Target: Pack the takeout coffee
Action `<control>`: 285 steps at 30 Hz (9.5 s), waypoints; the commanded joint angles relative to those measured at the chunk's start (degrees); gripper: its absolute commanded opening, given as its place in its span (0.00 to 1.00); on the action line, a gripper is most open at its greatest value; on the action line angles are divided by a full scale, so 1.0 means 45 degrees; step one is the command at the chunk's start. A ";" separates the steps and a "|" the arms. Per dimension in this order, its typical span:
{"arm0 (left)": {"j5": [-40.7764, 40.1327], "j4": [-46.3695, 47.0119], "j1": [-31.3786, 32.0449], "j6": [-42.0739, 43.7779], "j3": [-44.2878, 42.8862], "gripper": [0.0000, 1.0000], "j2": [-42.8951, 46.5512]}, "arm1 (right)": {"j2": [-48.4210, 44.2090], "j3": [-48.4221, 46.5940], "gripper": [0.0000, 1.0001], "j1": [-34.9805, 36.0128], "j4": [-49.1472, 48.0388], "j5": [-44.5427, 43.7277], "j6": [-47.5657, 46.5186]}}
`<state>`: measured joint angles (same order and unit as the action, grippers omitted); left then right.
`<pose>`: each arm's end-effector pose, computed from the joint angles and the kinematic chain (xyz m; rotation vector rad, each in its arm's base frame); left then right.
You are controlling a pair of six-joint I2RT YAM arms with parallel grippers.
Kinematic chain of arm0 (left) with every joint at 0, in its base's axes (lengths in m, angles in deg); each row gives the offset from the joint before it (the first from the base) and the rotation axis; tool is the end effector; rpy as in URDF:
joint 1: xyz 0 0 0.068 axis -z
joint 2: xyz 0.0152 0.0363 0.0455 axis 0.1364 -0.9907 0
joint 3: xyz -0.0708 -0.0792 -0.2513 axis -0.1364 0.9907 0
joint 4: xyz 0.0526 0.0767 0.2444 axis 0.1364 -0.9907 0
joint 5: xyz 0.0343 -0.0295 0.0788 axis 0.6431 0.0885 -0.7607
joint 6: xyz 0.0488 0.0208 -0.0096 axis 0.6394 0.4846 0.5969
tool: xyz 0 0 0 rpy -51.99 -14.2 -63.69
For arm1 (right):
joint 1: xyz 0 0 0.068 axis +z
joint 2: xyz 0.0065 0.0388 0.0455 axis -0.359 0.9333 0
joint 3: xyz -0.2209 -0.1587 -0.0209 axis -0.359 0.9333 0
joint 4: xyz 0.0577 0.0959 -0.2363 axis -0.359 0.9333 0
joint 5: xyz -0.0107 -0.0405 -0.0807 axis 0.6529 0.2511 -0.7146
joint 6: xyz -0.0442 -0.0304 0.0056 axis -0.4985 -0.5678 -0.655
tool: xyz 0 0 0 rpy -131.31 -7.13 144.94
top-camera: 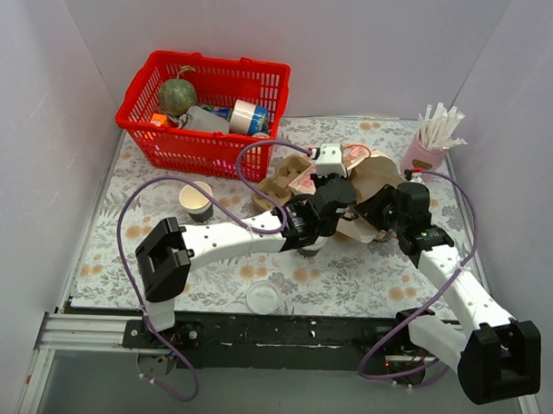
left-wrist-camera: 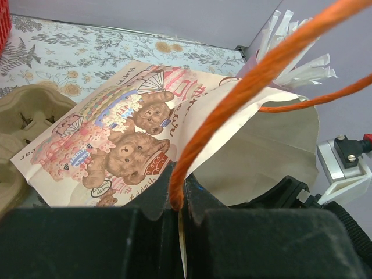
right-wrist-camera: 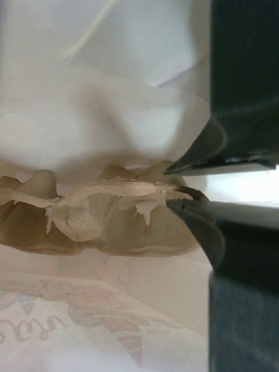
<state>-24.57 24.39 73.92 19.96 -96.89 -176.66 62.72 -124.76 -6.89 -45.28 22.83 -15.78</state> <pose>0.1993 -0.3846 0.3257 -0.6428 1.7300 -0.9495 0.2202 0.0569 0.2531 0.5581 2.0620 0.6745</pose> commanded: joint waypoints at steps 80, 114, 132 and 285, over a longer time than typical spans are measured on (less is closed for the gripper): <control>0.2943 -0.6112 -0.2029 -0.4986 -0.4324 0.00 -0.0858 | -0.3258 -0.4311 0.01 0.0429 0.2709 -0.3126 -0.2131; 0.3003 -0.4980 -0.1892 -0.7174 -0.2057 0.00 0.0627 | -0.3553 -0.1867 0.01 0.0449 0.1767 -0.4101 0.0798; 0.3490 -0.4706 -0.1853 -0.7174 -0.2018 0.00 0.0529 | -0.2850 -0.1221 0.01 0.0449 0.1144 -0.3008 0.1521; 0.8198 -0.2441 -0.3455 -0.2291 -0.2097 0.00 0.0177 | 0.6409 -1.0910 0.18 0.1484 0.9501 -0.0098 -0.7327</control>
<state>12.78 15.32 58.38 8.50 -107.19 -177.92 96.29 -170.07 -0.72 -2.76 21.72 -47.95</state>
